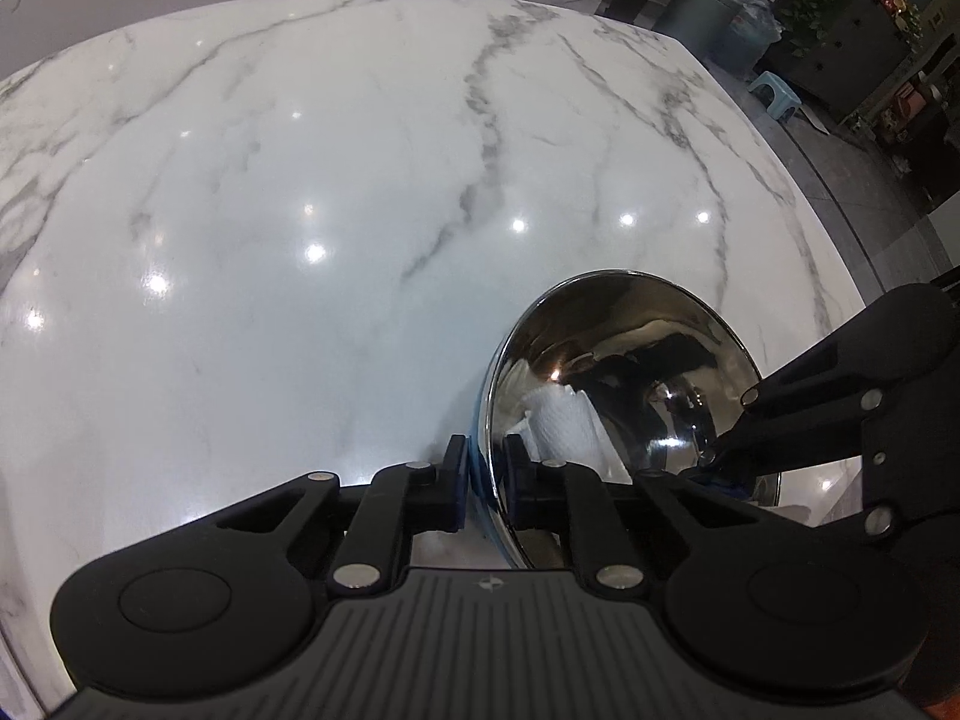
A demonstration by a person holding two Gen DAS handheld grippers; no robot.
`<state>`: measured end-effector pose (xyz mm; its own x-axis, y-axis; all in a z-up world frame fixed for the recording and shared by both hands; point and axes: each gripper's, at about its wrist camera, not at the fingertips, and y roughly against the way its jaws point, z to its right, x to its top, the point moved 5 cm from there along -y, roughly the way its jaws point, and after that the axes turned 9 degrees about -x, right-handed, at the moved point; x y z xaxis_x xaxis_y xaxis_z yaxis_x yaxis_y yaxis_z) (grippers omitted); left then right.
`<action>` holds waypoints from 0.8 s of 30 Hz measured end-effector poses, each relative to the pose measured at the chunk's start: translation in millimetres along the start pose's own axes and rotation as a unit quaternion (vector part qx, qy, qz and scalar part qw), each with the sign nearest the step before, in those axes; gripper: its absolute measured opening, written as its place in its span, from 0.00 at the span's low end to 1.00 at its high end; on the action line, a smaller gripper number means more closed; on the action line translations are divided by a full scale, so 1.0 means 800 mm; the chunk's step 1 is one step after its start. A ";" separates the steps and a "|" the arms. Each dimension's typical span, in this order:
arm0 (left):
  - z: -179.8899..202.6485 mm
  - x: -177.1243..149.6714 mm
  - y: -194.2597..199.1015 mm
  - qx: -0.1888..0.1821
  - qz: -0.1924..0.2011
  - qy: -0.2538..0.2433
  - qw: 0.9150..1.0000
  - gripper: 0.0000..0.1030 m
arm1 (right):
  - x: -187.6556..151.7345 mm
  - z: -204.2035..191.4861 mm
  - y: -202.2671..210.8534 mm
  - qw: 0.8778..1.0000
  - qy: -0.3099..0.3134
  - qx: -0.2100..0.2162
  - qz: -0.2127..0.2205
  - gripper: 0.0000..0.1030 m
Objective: Clean bowl
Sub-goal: 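Wipe the bowl interior with the cloth in the right gripper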
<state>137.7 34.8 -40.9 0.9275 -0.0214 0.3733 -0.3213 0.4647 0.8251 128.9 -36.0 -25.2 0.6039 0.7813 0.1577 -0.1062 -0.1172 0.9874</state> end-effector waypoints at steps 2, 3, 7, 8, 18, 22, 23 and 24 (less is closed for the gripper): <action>0.001 0.001 -0.001 0.002 0.000 -0.004 1.000 0.10 | -0.001 0.000 0.000 1.000 0.007 -0.005 -0.003 0.10; 0.001 0.000 -0.001 0.002 0.000 -0.005 1.000 0.10 | -0.001 0.001 -0.001 1.000 0.015 -0.016 -0.006 0.10; 0.002 0.001 0.000 0.004 0.001 -0.009 1.000 0.10 | -0.001 -0.003 -0.002 0.993 0.076 -0.095 -0.010 0.10; 0.003 0.001 0.000 0.005 0.001 -0.010 1.000 0.10 | -0.001 -0.003 -0.002 0.990 0.085 -0.110 -0.008 0.10; 0.005 -0.010 -0.002 0.001 -0.021 -0.014 1.000 0.22 | -0.001 0.005 0.000 0.991 0.074 -0.113 -0.007 0.10; 0.009 -0.016 -0.003 -0.005 -0.031 -0.023 0.999 0.22 | -0.002 0.007 0.001 0.992 0.070 -0.109 -0.006 0.10; 0.008 -0.016 -0.002 -0.006 -0.031 -0.023 0.999 0.21 | -0.002 0.006 0.001 0.991 0.071 -0.110 -0.006 0.10; 0.009 -0.016 -0.002 -0.007 -0.030 -0.023 0.999 0.19 | -0.003 0.005 0.002 0.991 0.071 -0.110 -0.006 0.10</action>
<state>125.4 28.1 -44.3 0.9351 -0.0905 0.3427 -0.2623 0.4733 0.8410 130.9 -40.5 -24.3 0.4904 0.8623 0.1264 -0.2790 0.0179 0.9601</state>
